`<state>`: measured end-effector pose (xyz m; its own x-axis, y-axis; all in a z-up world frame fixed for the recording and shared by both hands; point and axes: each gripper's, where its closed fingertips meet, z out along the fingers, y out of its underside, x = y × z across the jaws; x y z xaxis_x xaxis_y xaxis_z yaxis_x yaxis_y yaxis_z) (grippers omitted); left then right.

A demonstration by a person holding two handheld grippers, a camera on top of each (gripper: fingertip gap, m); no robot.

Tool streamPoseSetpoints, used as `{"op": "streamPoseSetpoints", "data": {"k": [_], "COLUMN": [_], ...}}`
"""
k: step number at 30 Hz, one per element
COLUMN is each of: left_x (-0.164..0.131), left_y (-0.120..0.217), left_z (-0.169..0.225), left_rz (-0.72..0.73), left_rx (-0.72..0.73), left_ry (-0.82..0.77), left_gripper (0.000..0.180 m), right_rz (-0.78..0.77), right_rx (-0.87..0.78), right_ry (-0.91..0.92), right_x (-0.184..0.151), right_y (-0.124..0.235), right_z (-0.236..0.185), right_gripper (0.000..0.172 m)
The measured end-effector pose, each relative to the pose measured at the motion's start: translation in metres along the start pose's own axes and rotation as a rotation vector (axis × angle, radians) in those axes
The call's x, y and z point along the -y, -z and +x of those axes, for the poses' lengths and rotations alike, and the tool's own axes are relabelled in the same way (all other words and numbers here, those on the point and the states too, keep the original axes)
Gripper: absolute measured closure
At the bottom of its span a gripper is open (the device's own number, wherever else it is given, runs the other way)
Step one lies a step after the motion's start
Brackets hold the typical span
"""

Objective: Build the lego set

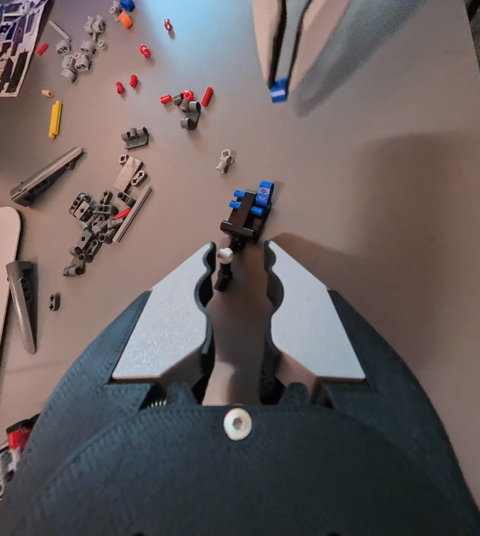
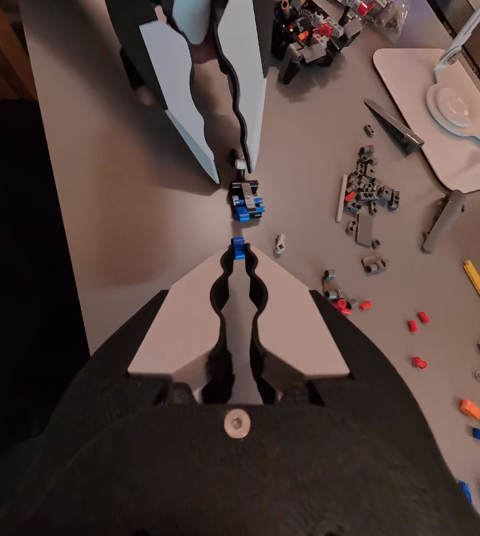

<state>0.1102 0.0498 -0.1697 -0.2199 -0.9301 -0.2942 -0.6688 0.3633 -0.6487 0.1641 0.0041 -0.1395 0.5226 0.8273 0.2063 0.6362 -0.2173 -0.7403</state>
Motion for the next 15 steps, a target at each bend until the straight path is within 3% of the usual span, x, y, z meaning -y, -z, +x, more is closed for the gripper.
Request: {"op": "streamPoseSetpoints", "data": {"k": [1,15], "left_x": [0.000,0.015], "left_y": [0.001,0.011], "left_z": [0.003,0.007], "left_rz": [-0.010,0.014], "left_rx": [-0.012,0.049], "left_ry": [0.003,-0.052], "left_gripper": [0.153,0.150], "right_rz": [-0.003,0.020], "right_rx": [0.000,-0.017], "right_ry": [-0.001,0.001], "right_x": [0.000,0.014], "right_y": [-0.002,-0.014], "right_z": [-0.001,-0.002], "right_gripper": [0.166,0.167]}}
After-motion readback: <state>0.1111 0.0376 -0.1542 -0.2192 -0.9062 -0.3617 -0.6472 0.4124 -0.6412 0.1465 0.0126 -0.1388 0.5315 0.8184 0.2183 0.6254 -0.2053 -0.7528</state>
